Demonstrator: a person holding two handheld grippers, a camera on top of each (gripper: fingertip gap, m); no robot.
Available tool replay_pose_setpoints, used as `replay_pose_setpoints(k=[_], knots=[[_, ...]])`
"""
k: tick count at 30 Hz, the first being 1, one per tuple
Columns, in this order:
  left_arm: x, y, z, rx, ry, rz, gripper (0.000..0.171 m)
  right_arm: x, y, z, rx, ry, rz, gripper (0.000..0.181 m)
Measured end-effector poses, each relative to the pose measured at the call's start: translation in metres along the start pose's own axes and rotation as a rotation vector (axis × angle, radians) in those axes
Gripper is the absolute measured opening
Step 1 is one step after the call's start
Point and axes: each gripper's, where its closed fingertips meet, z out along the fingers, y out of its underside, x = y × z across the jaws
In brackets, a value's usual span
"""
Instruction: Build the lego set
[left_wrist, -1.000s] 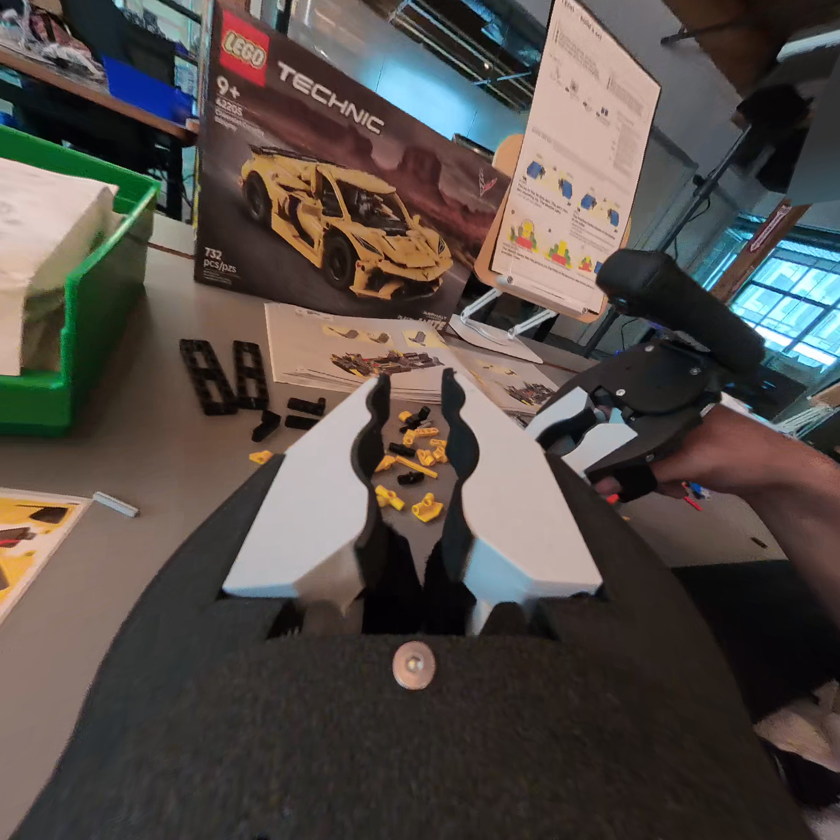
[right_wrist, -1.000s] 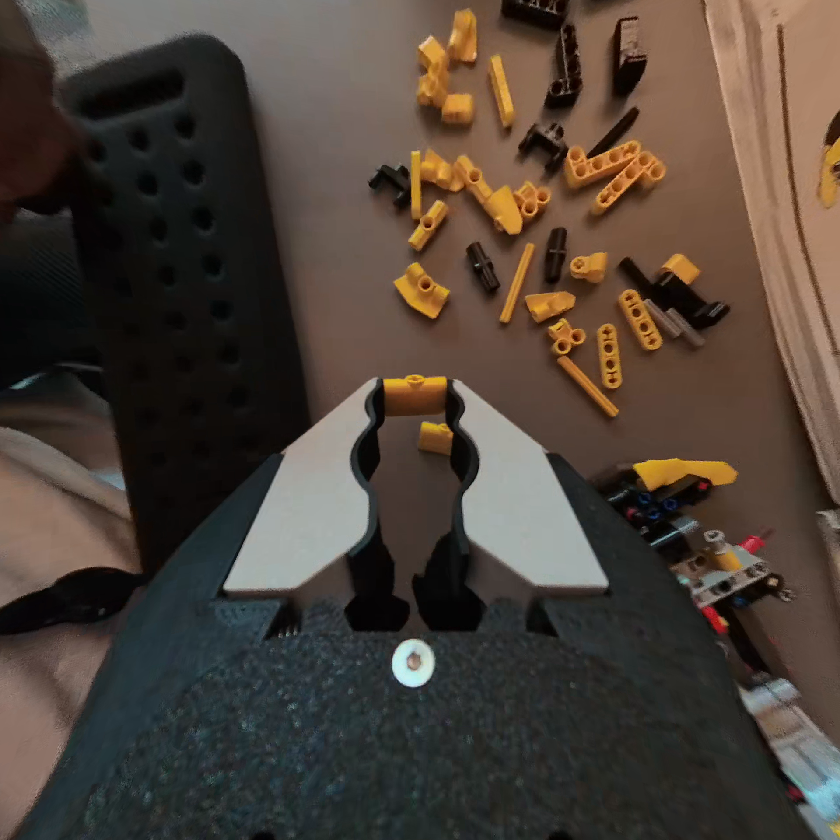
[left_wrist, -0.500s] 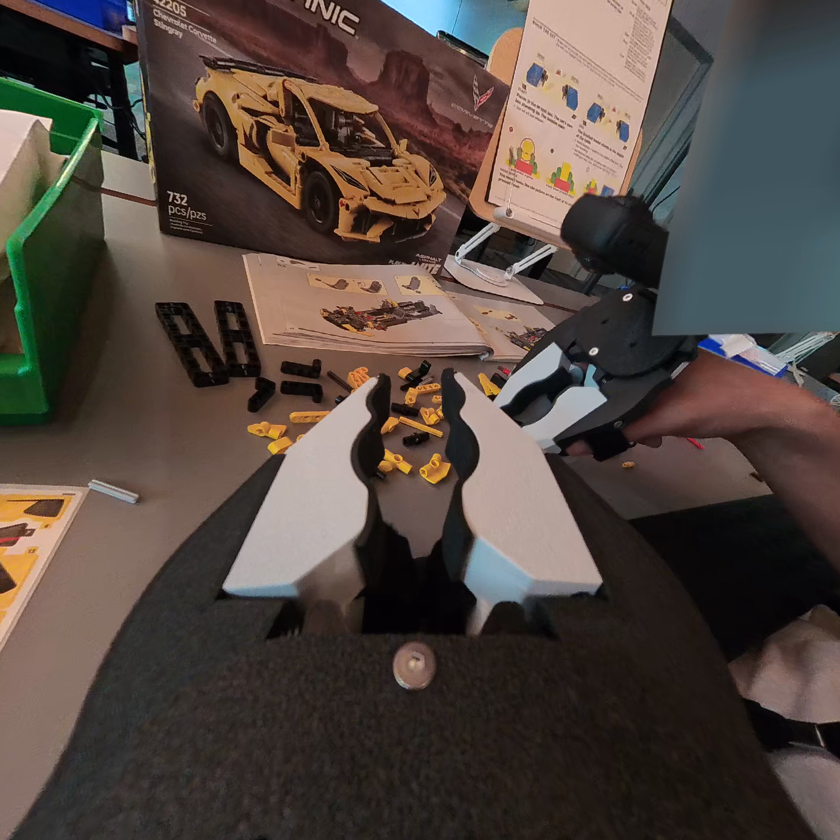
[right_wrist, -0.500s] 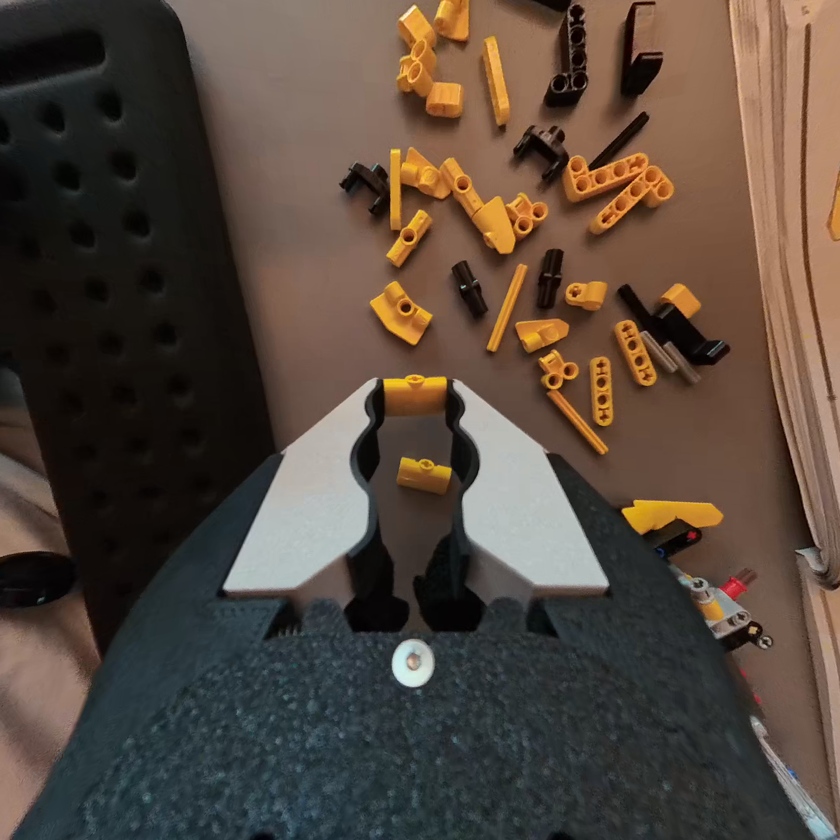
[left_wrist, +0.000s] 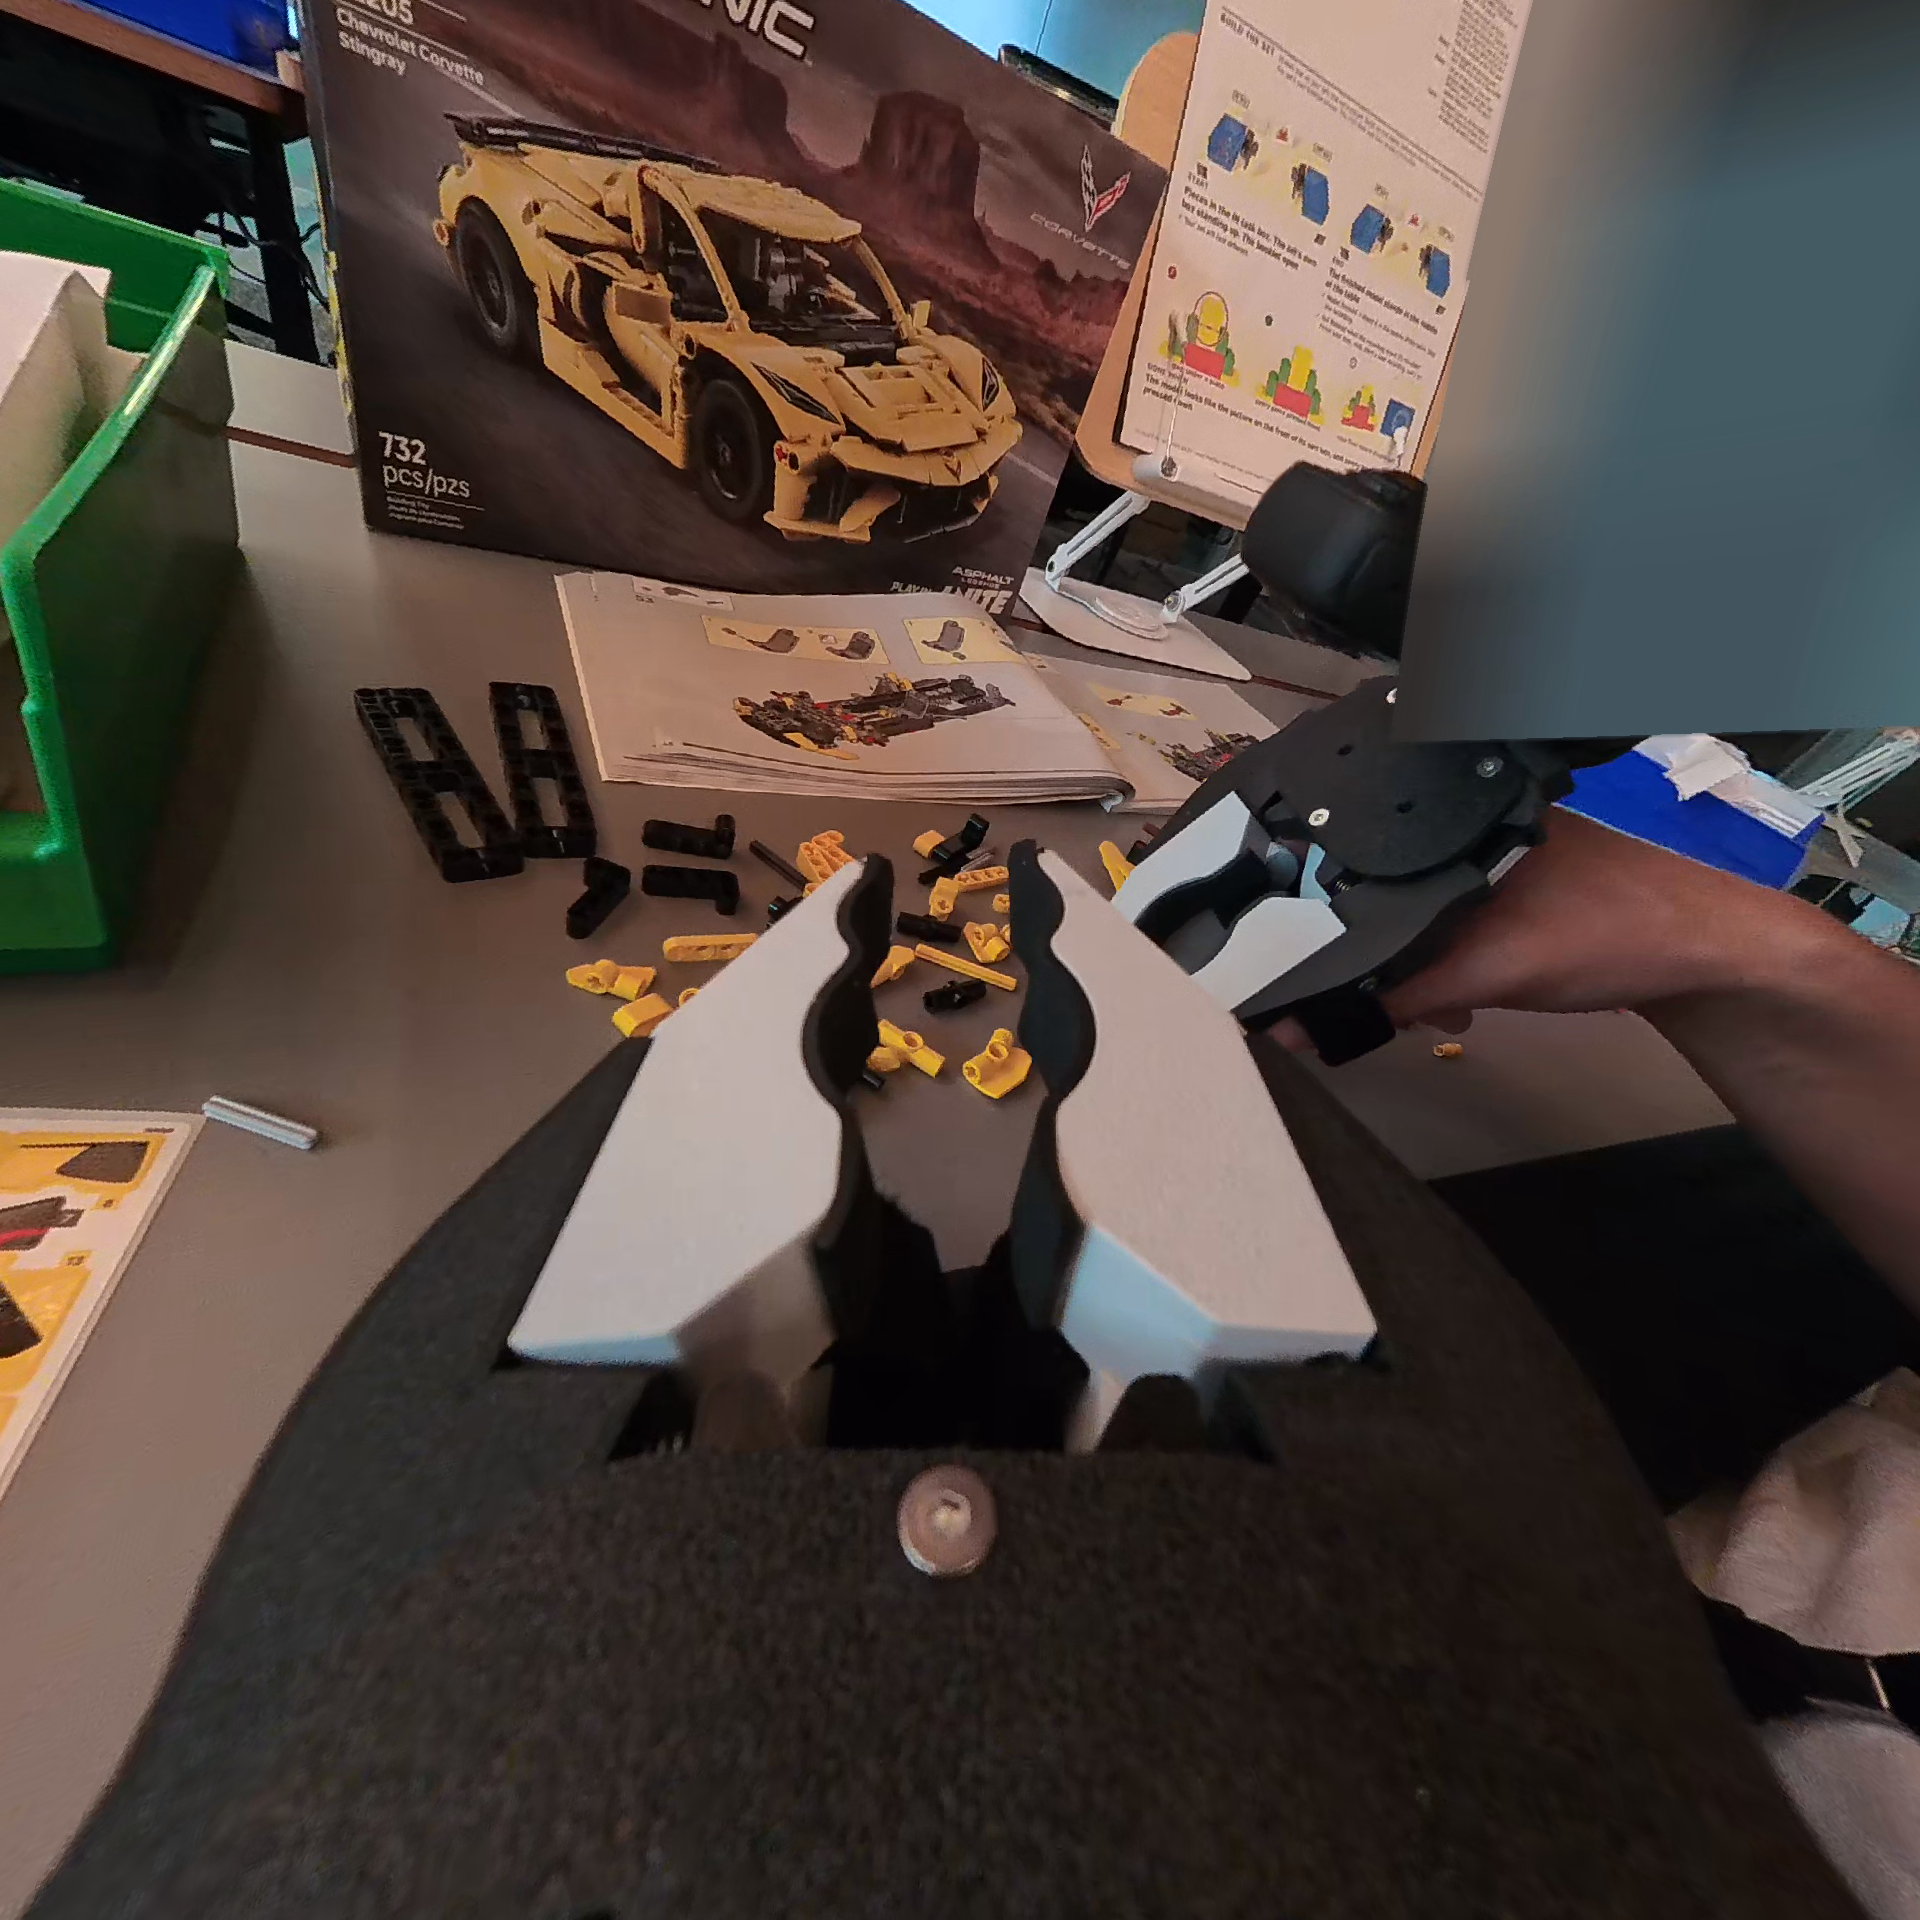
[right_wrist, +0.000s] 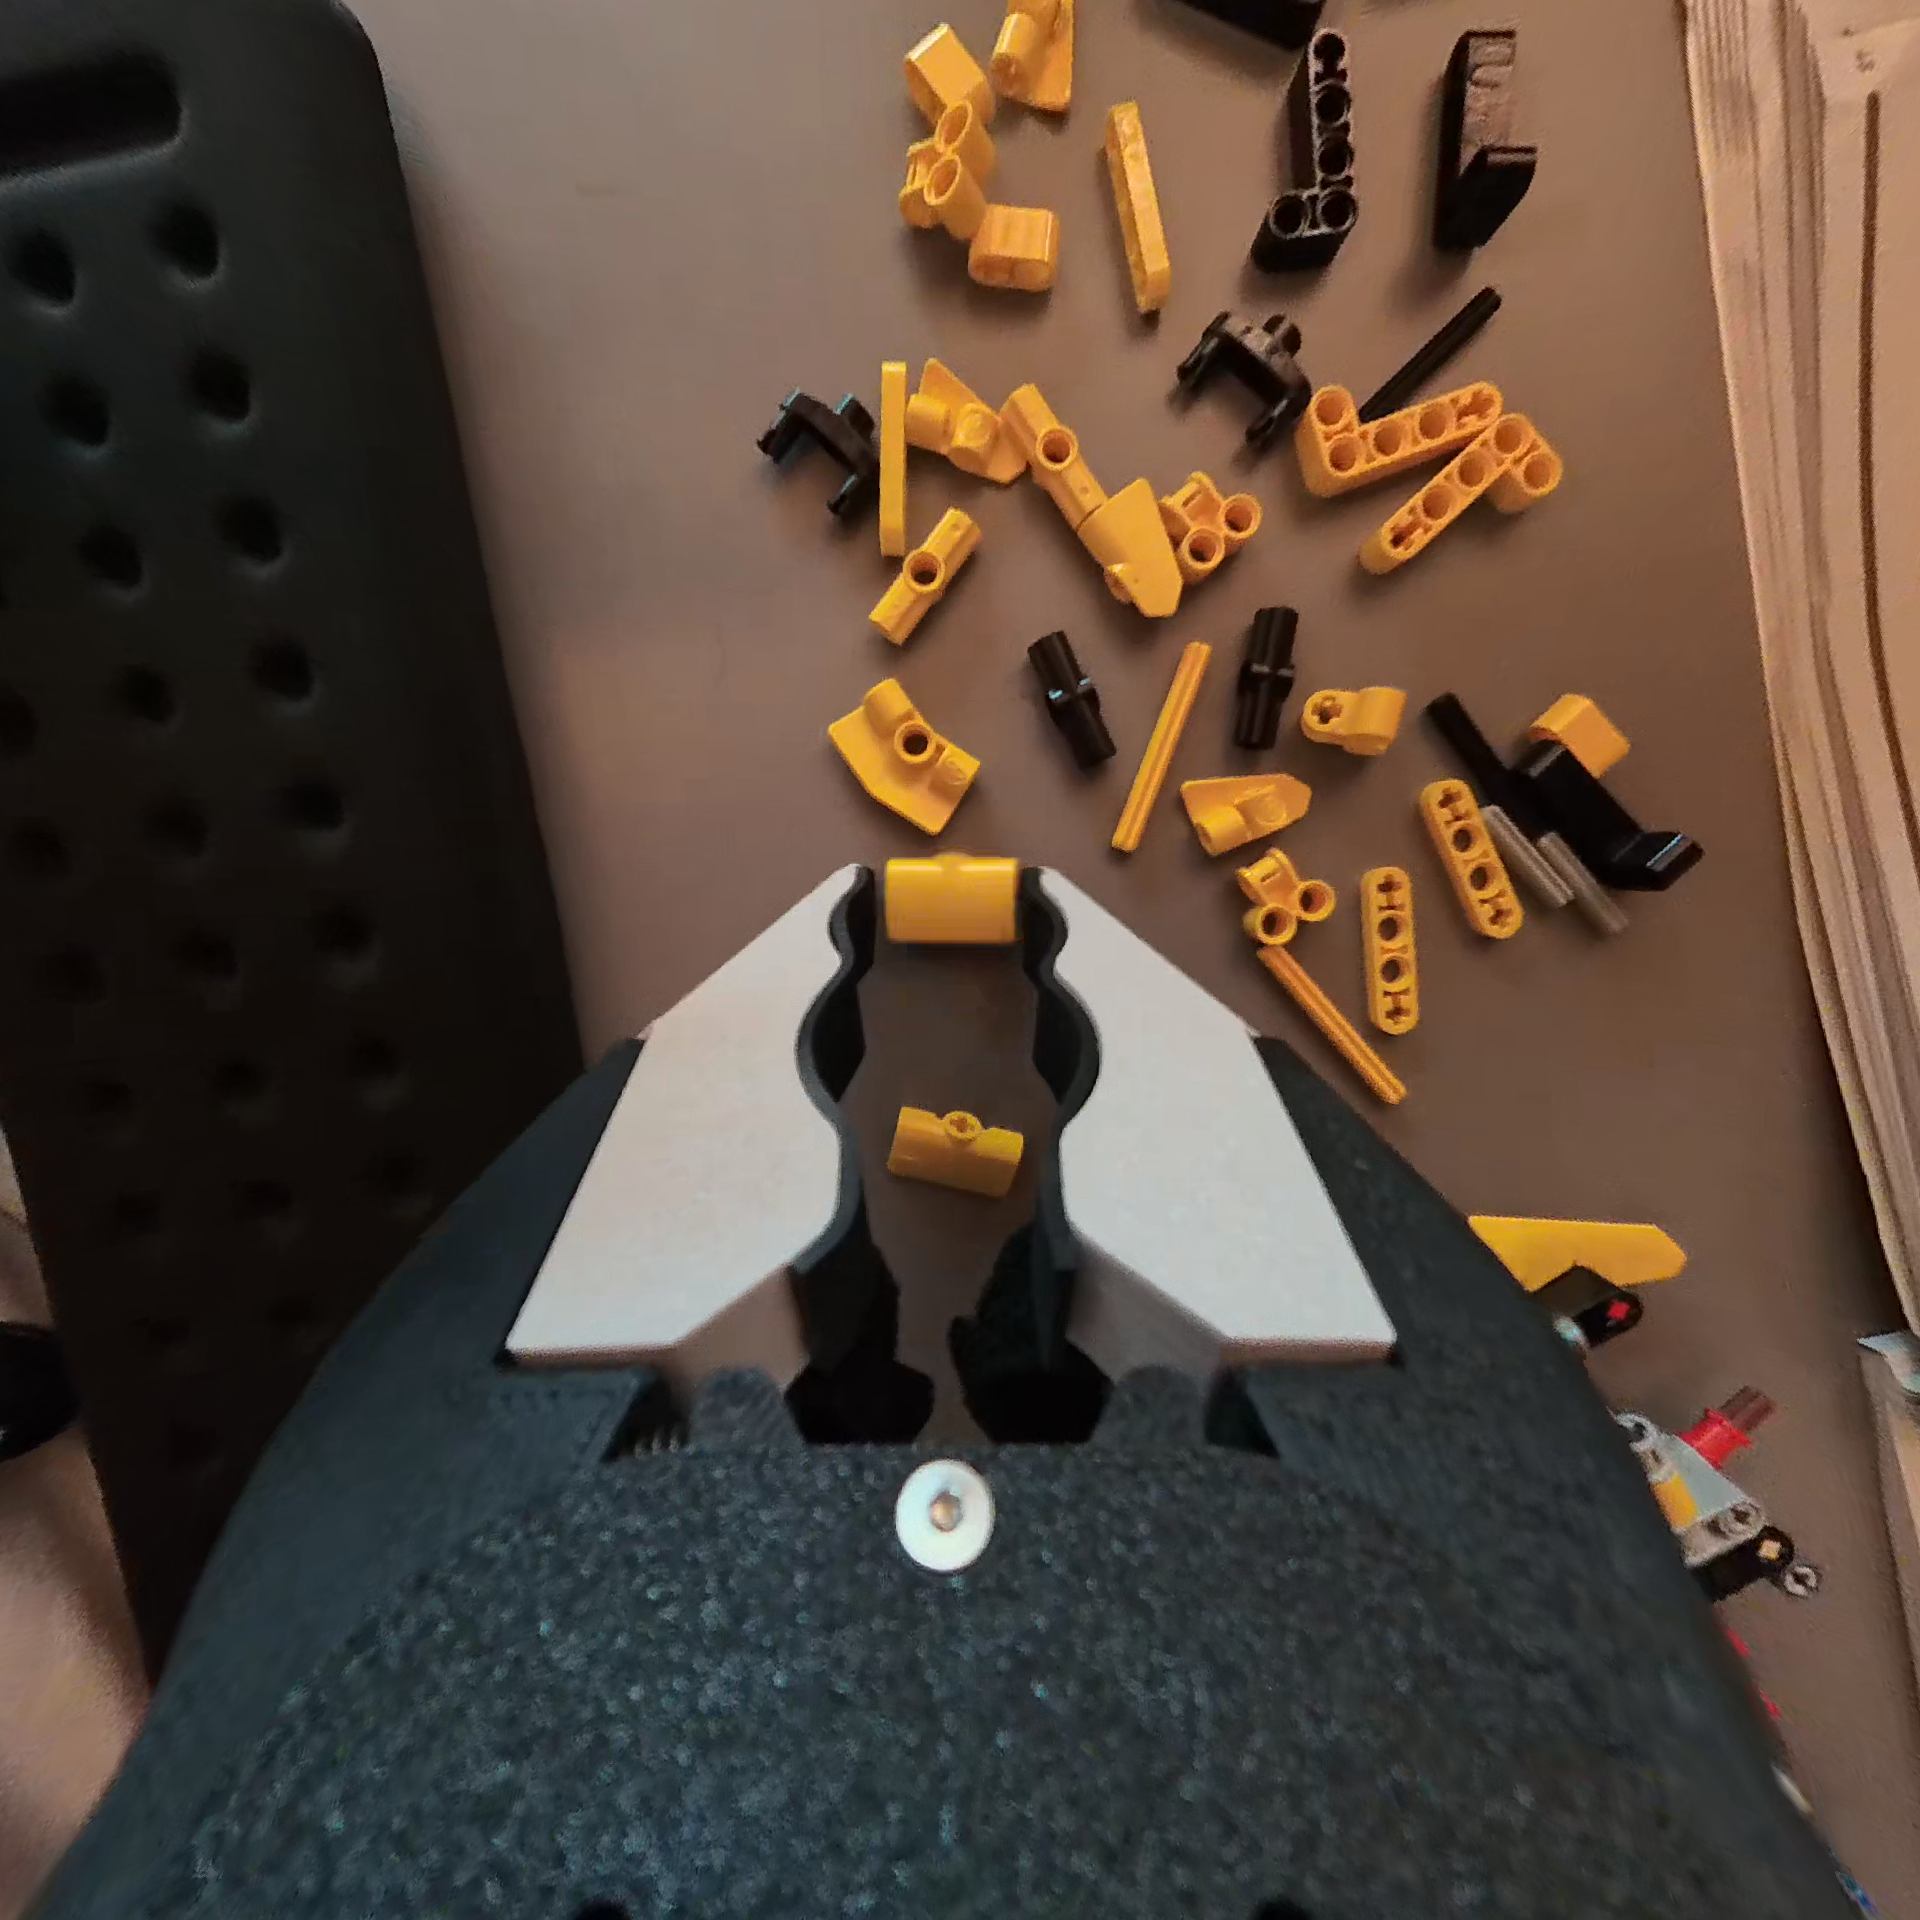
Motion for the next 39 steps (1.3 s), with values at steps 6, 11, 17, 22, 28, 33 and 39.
replay_pose_setpoints(k=[6, 11, 17, 22, 28, 33, 39], knots=[[0.000, 0.001, 0.001, -0.006, -0.004, 0.008, 0.019, 0.000, -0.001, -0.001, 0.029, -0.021, 0.036, 0.031], [0.001, 0.006, 0.004, -0.029, -0.022, 0.032, 0.019, 0.011, -0.004, -0.021, 0.152, 0.021, 0.085, 0.032], [0.004, 0.021, 0.014, -0.131, -0.029, 0.081, 0.020, 0.043, 0.020, -0.079, 0.448, 0.094, 0.299, 0.028], [-0.001, 0.037, 0.025, -0.242, -0.082, 0.121, 0.019, 0.061, 0.068, -0.123, 0.654, 0.176, 0.466, 0.027], [-0.002, 0.055, 0.033, -0.364, -0.128, 0.198, 0.021, 0.070, 0.106, -0.136, 0.694, 0.349, 0.443, 0.024], [-0.007, 0.060, 0.035, -0.398, -0.146, 0.181, 0.021, 0.067, 0.115, -0.134, 0.688, 0.330, 0.414, 0.022], [-0.003, 0.064, 0.046, -0.475, -0.120, 0.174, 0.021, 0.090, 0.148, -0.159, 0.664, 0.490, 0.439, 0.020]])
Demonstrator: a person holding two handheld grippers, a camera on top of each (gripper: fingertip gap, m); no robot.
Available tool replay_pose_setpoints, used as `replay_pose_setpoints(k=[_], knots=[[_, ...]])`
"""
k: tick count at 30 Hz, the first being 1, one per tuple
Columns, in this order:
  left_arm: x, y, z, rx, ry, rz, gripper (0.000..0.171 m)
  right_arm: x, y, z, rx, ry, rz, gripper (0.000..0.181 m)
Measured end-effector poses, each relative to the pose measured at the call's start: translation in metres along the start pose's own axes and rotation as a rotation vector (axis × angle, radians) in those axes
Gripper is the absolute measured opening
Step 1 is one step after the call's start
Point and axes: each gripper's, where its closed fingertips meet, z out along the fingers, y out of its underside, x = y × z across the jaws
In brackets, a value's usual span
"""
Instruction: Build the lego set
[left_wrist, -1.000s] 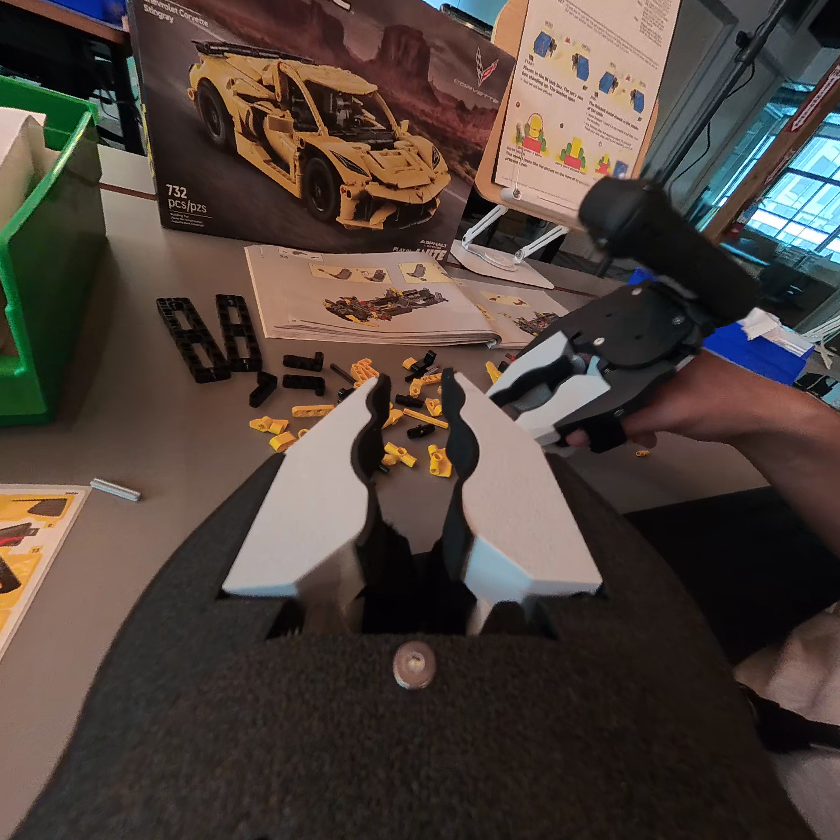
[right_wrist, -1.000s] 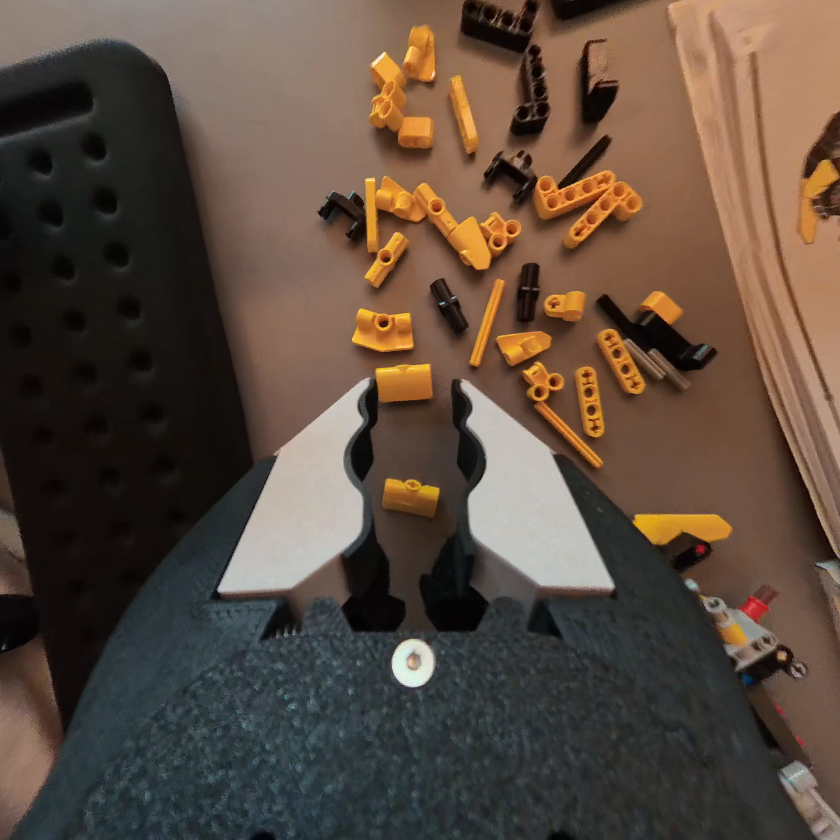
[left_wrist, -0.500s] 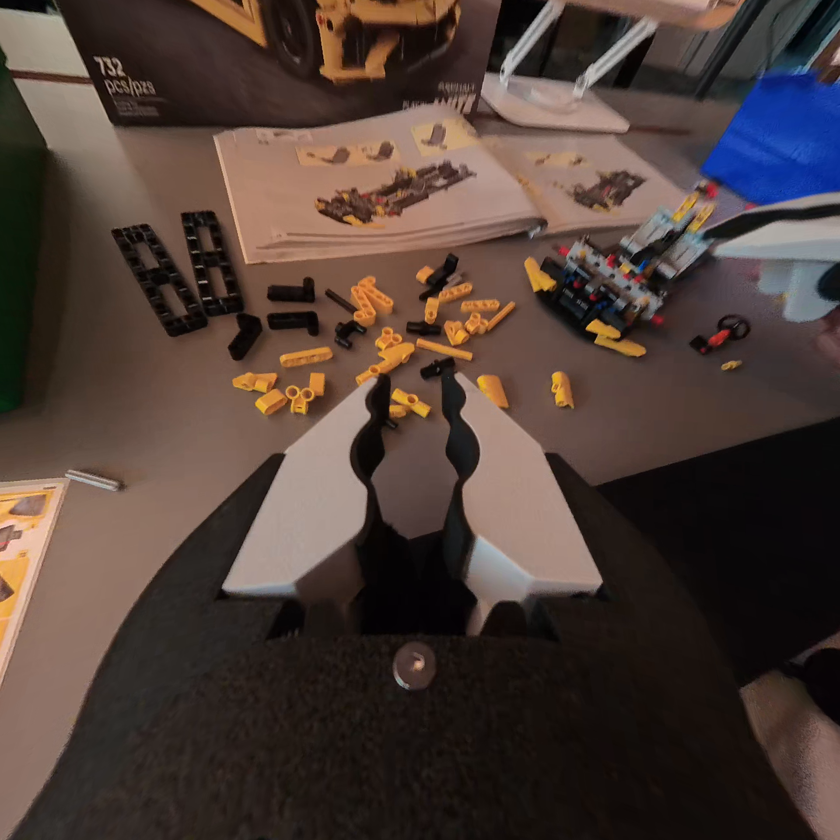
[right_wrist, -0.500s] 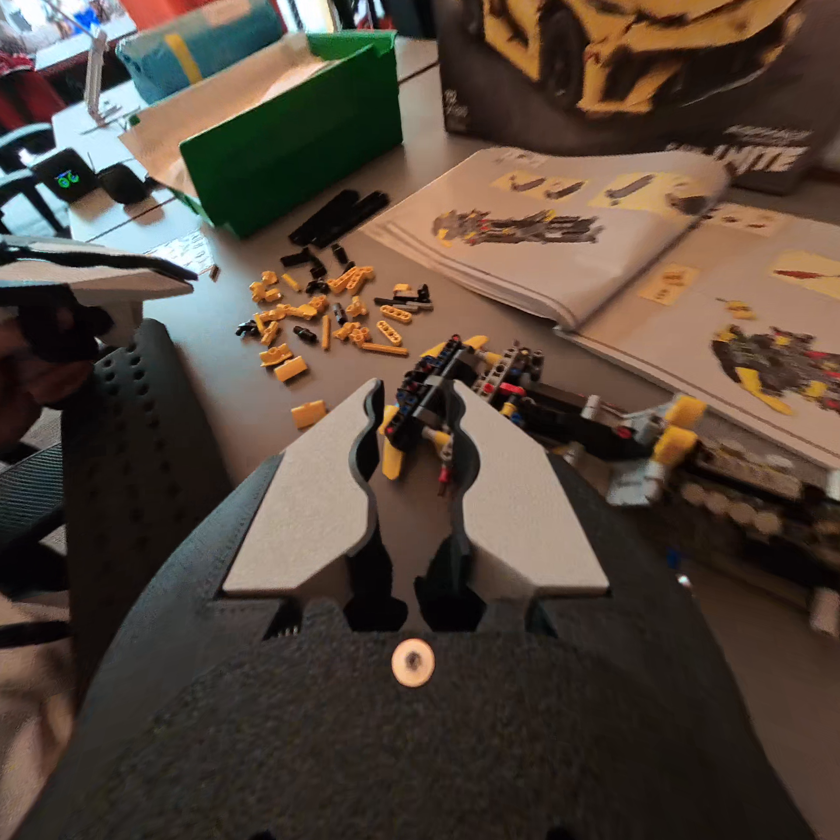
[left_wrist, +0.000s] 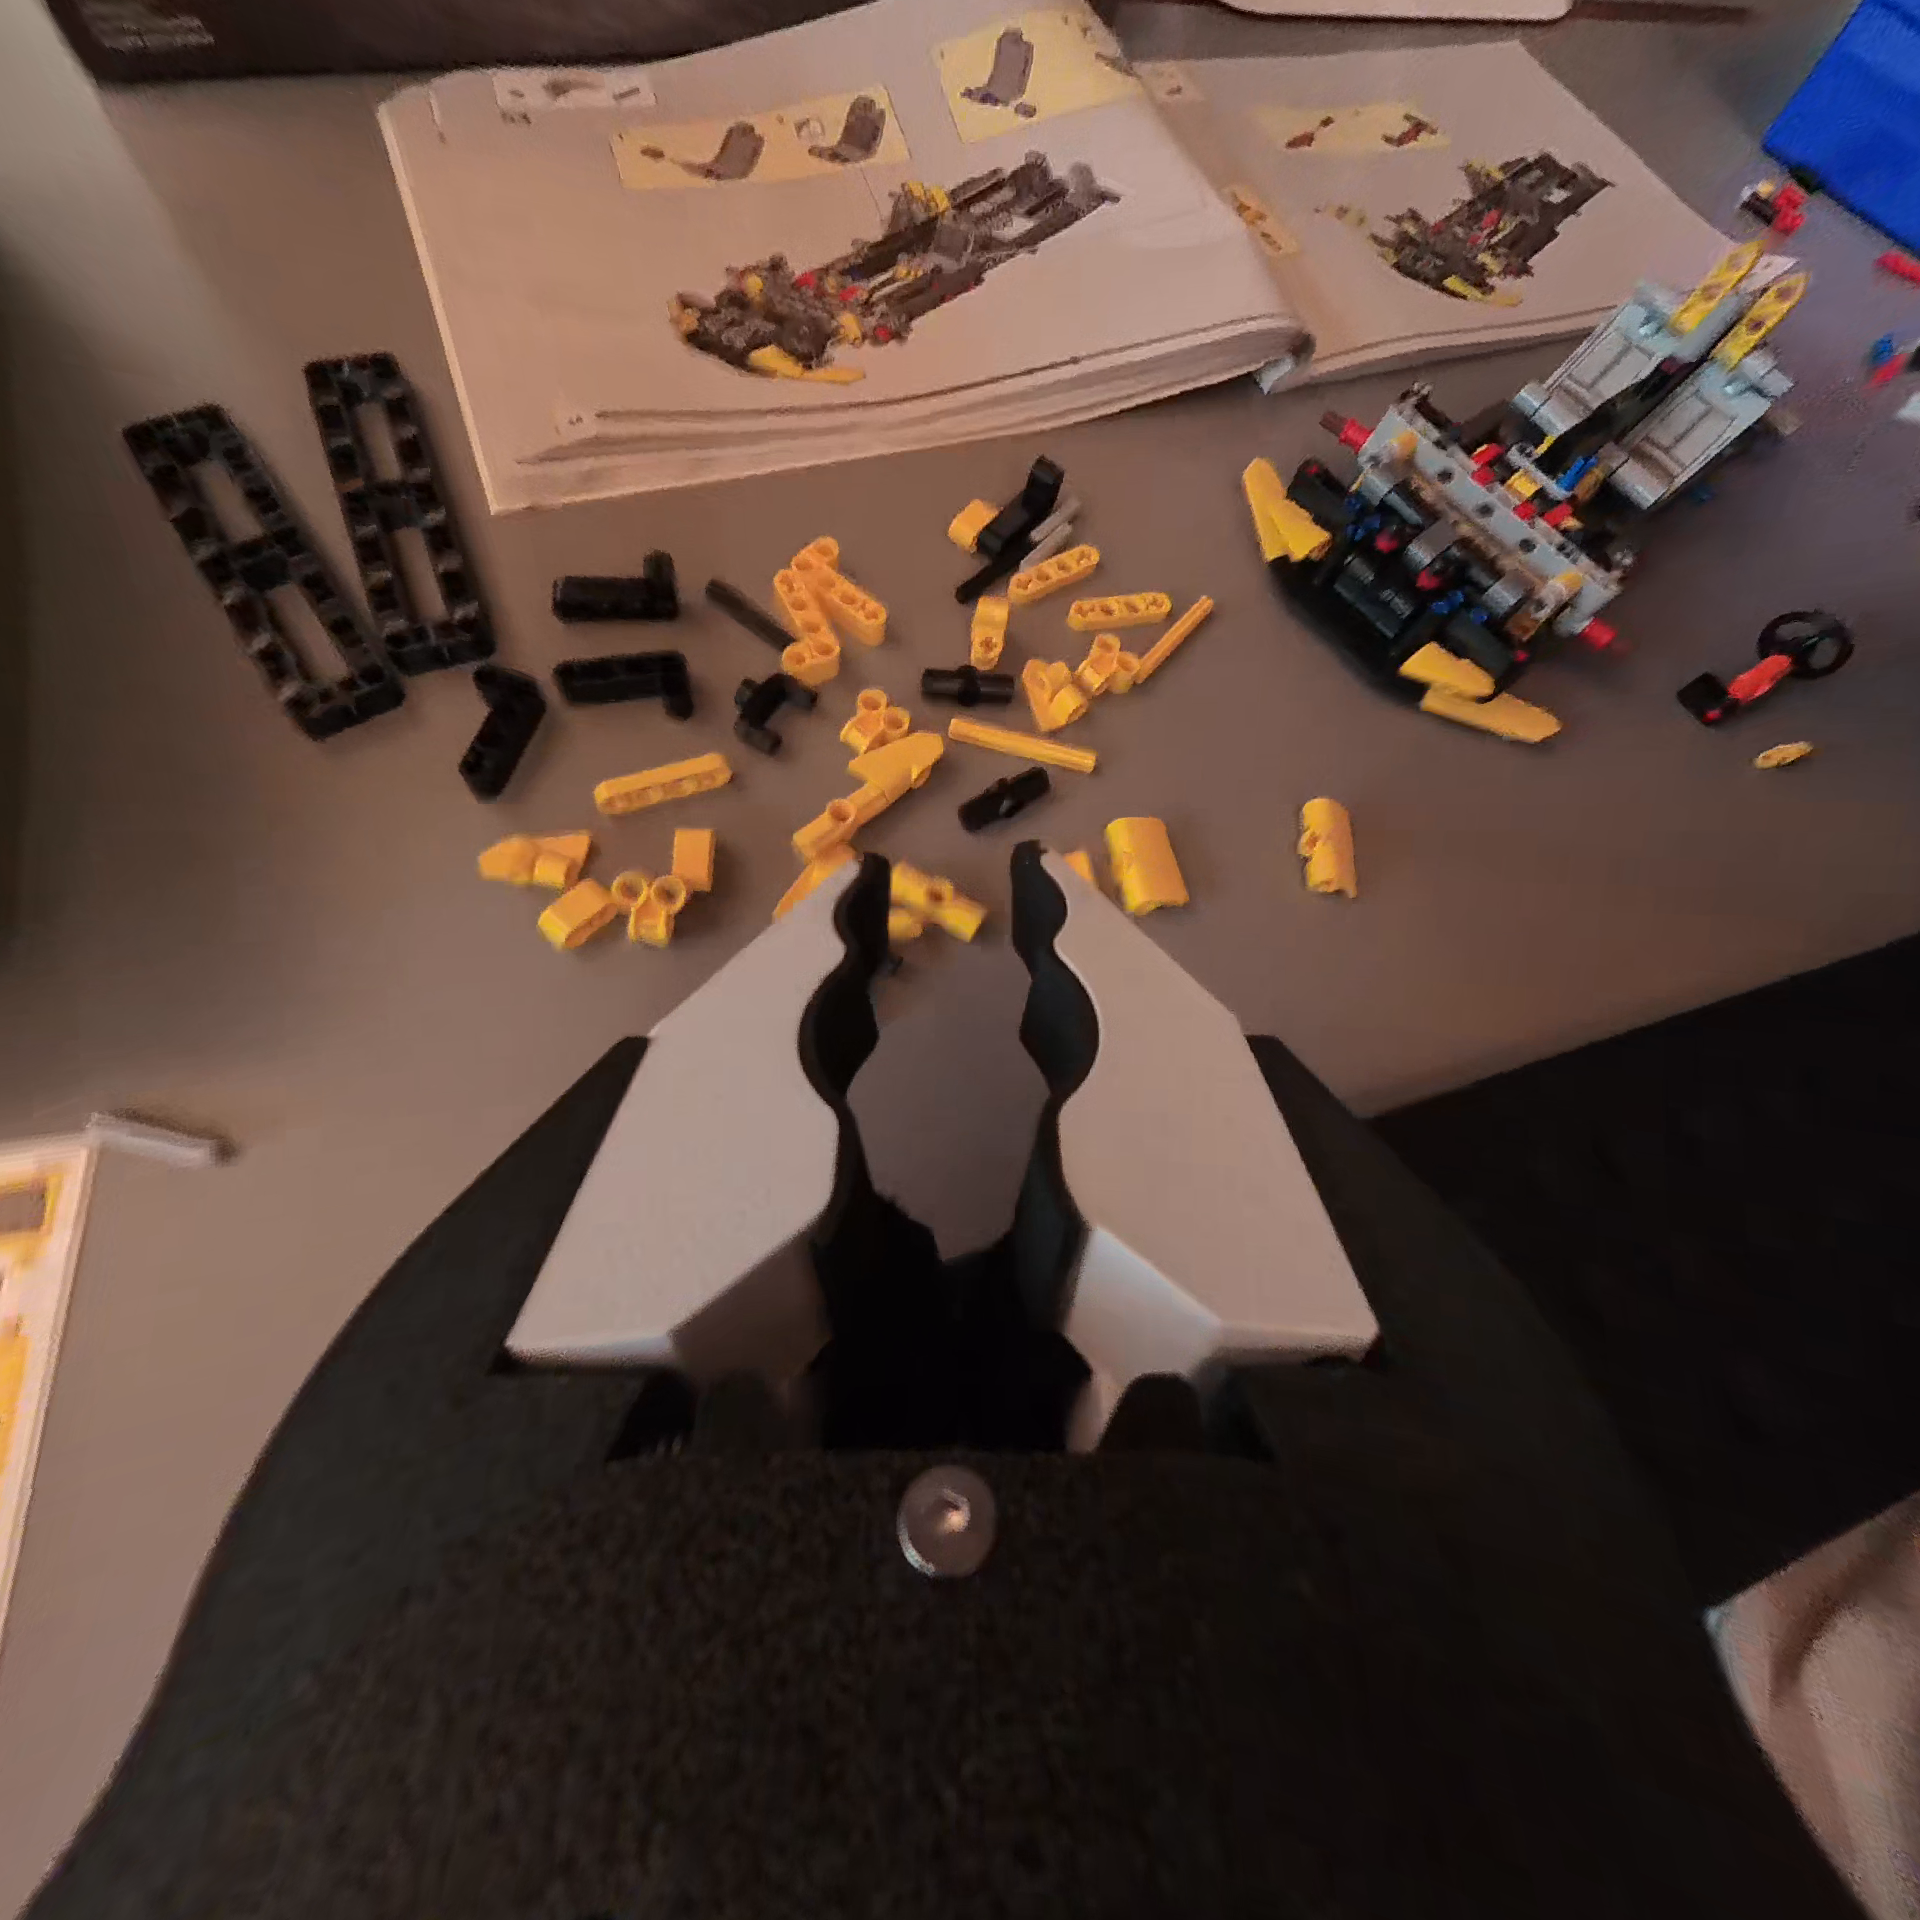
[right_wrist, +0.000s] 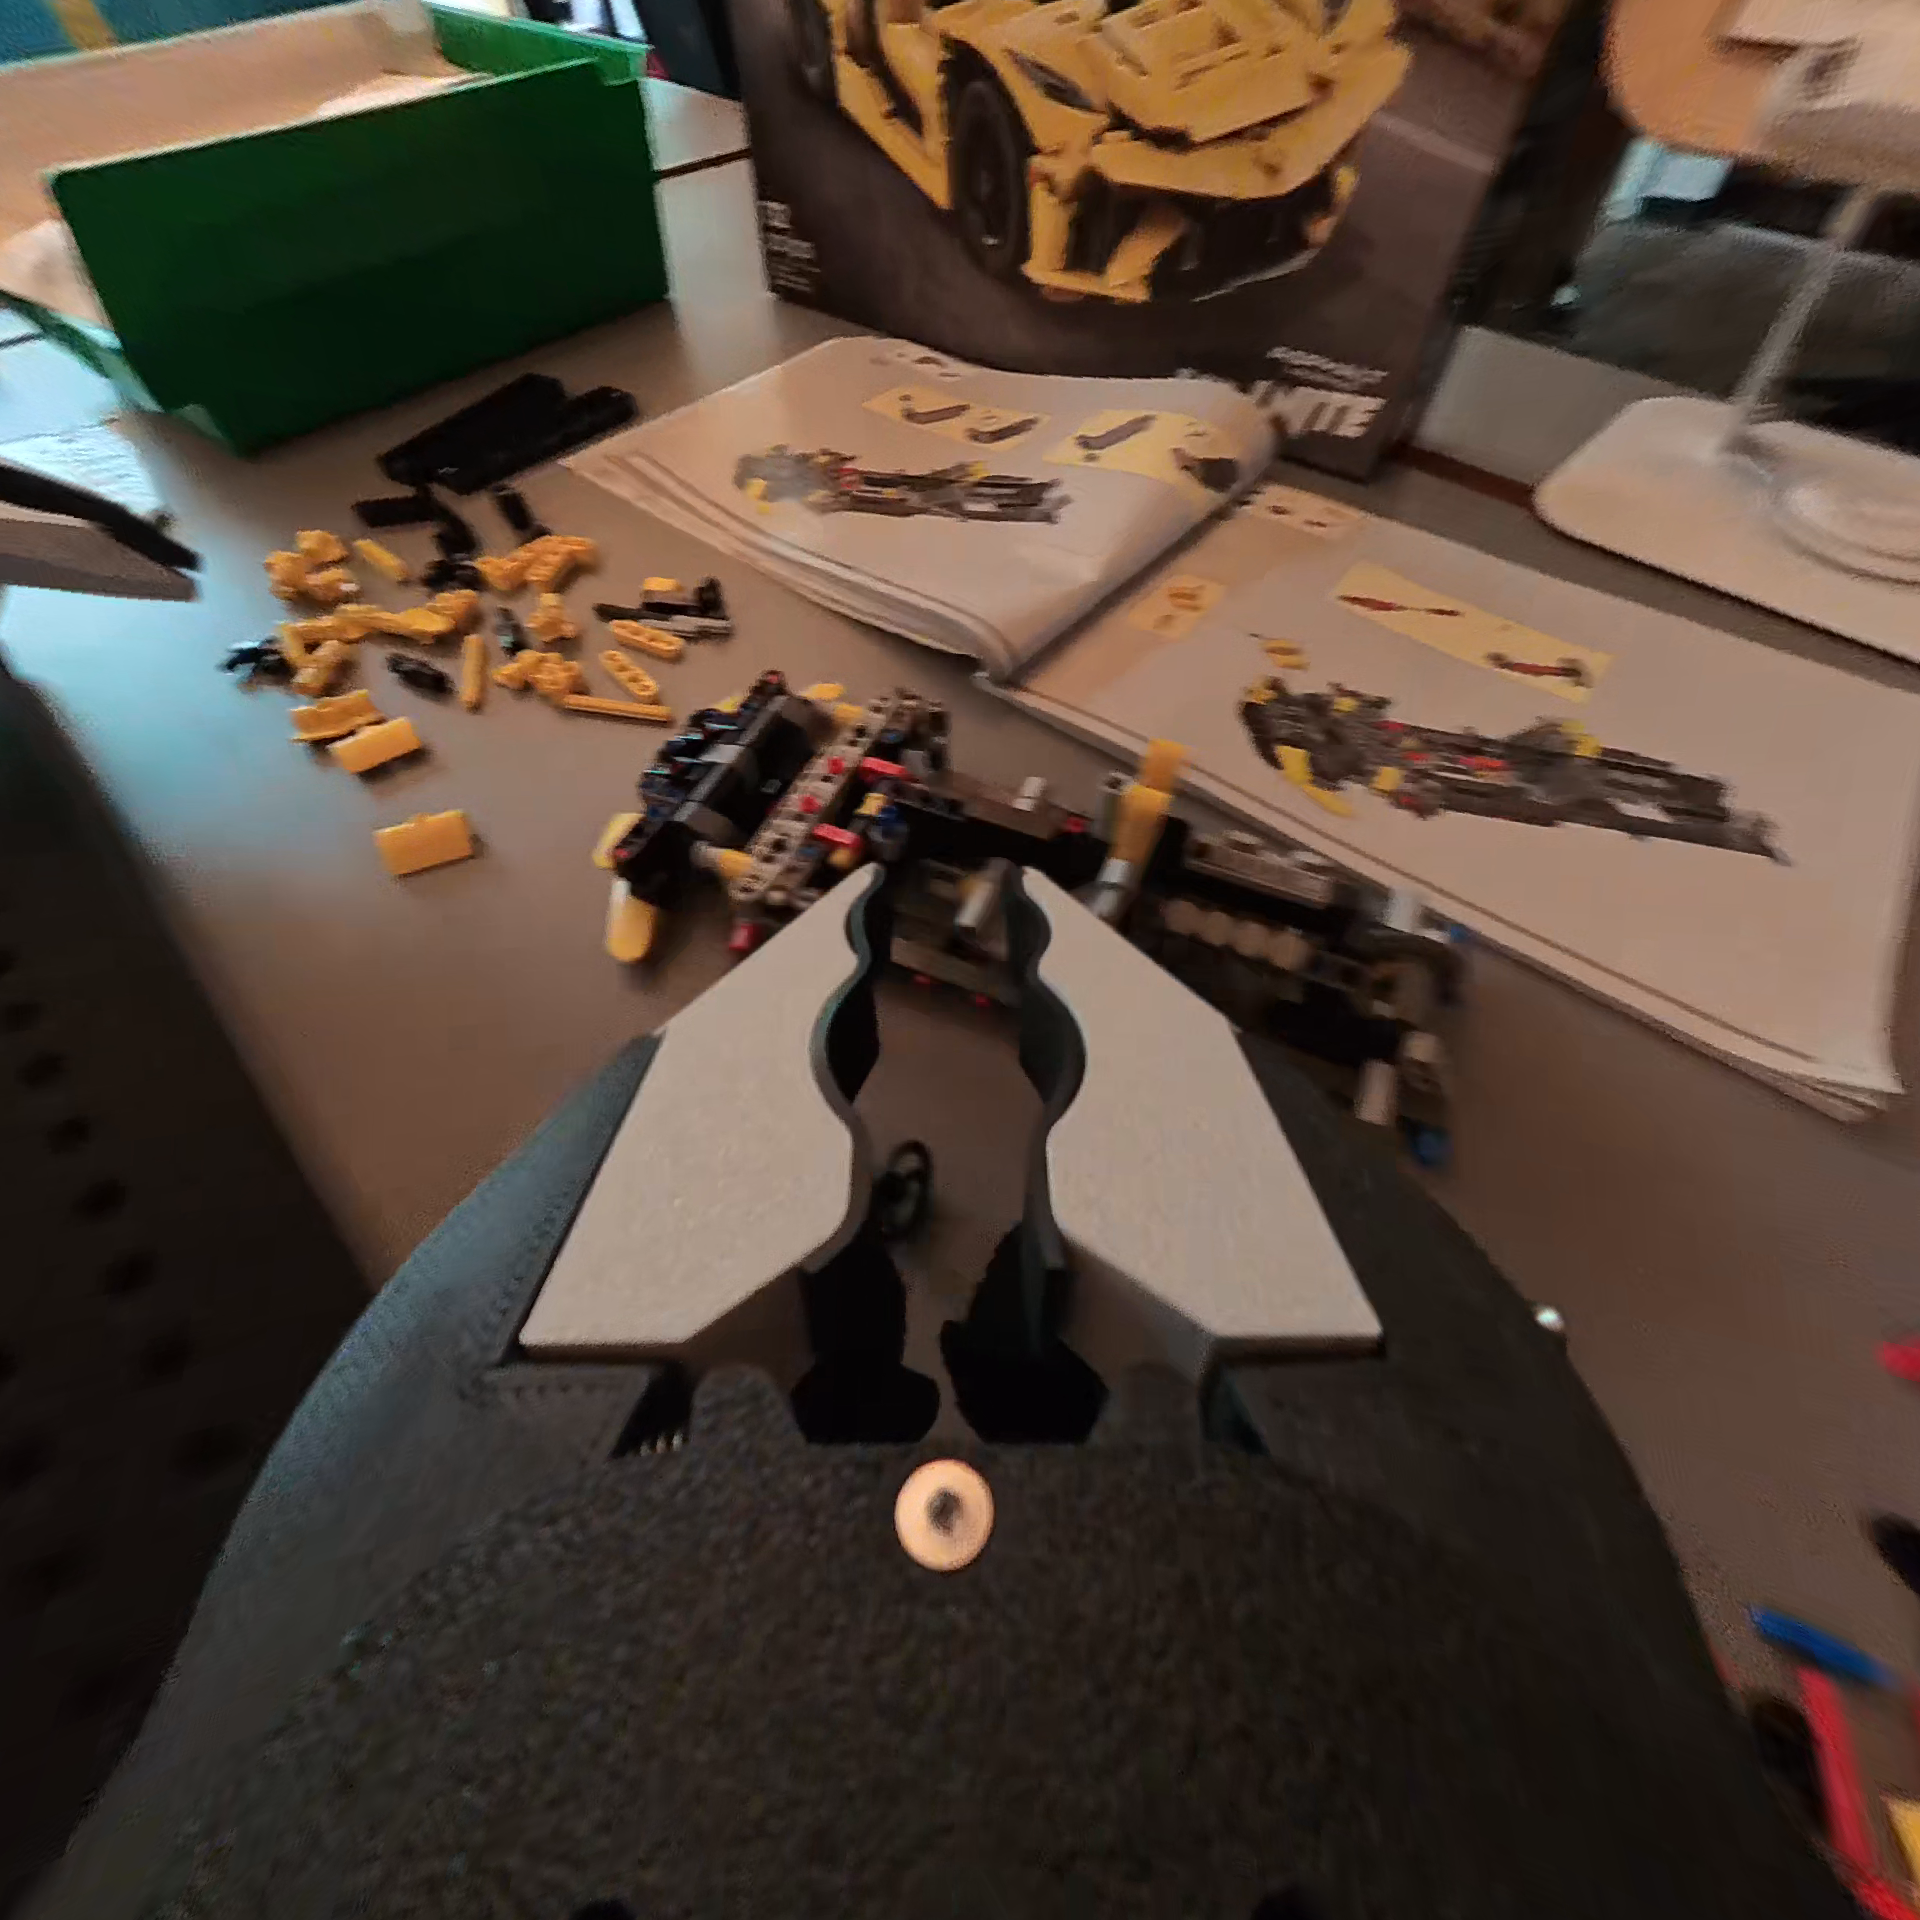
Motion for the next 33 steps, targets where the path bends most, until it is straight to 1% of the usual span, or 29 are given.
replay_pose_setpoints(k=[3, 7, 10, 11, 13, 15, 16, 17, 19, 20, 22, 23, 24, 26, 27, 29, 31, 32, 33], knots=[[0.021, -0.028, 0.017, 0.028, 0.044, 0.082, 0.022, 0.025, 0.006, -0.011, 0.016, 0.089, 0.033, 0.019], [0.051, -0.073, 0.057, 0.041, 0.085, 0.219, 0.023, 0.036, 0.003, -0.017, 0.066, 0.102, 0.099, 0.019], [0.082, -0.085, 0.083, 0.000, 0.170, 0.296, 0.023, 0.040, 0.004, -0.017, 0.083, 0.114, 0.092, 0.021], [0.090, -0.090, 0.091, 0.004, 0.190, 0.319, 0.023, 0.040, 0.004, -0.016, 0.083, 0.110, 0.099, 0.022], [0.103, -0.105, 0.104, 0.065, 0.214, 0.365, 0.022, 0.042, 0.005, -0.014, 0.077, 0.109, 0.104, 0.022], [0.113, -0.121, 0.112, 0.179, 0.242, 0.363, 0.022, 0.043, 0.005, -0.012, 0.075, 0.099, 0.119, 0.022], [0.118, -0.125, 0.113, 0.219, 0.257, 0.351, 0.022, 0.043, 0.004, -0.012, 0.078, 0.097, 0.126, 0.023], [0.121, -0.125, 0.113, 0.223, 0.267, 0.356, 0.022, 0.045, 0.004, -0.014, 0.081, 0.105, 0.128, 0.024], [0.120, -0.129, 0.105, 0.290, 0.235, 0.396, 0.022, 0.053, 0.001, -0.024, 0.080, 0.123, 0.144, 0.024], [0.117, -0.130, 0.102, 0.324, 0.205, 0.413, 0.022, 0.064, 0.001, -0.033, 0.053, 0.156, 0.141, 0.026], [0.111, -0.129, 0.096, 0.353, 0.166, 0.432, 0.021, 0.103, -0.009, -0.071, 0.015, 0.286, 0.099, 0.032], [0.110, -0.129, 0.093, 0.363, 0.165, 0.434, 0.021, 0.128, -0.015, -0.097, 0.004, 0.366, 0.070, 0.032], [0.110, -0.127, 0.091, 0.369, 0.169, 0.431, 0.021, 0.157, -0.018, -0.125, -0.029, 0.465, 0.042, 0.036], [0.110, -0.125, 0.089, 0.369, 0.171, 0.419, 0.021, 0.210, -0.011, -0.180, -0.149, 0.611, 0.019, 0.041], [0.110, -0.124, 0.090, 0.363, 0.178, 0.415, 0.021, 0.230, -0.004, -0.200, -0.194, 0.625, 0.045, 0.041], [0.113, -0.122, 0.091, 0.351, 0.198, 0.404, 0.021, 0.258, 0.014, -0.223, -0.236, 0.569, 0.166, 0.044], [0.117, -0.120, 0.092, 0.344, 0.218, 0.402, 0.021, 0.283, 0.037, -0.231, -0.281, 0.532, 0.247, 0.047], [0.119, -0.119, 0.092, 0.340, 0.222, 0.408, 0.020, 0.289, 0.047, -0.228, -0.292, 0.494, 0.267, 0.043], [0.120, -0.118, 0.093, 0.338, 0.219, 0.420, 0.020, 0.288, 0.057, -0.220, -0.315, 0.423, 0.280, 0.041]])
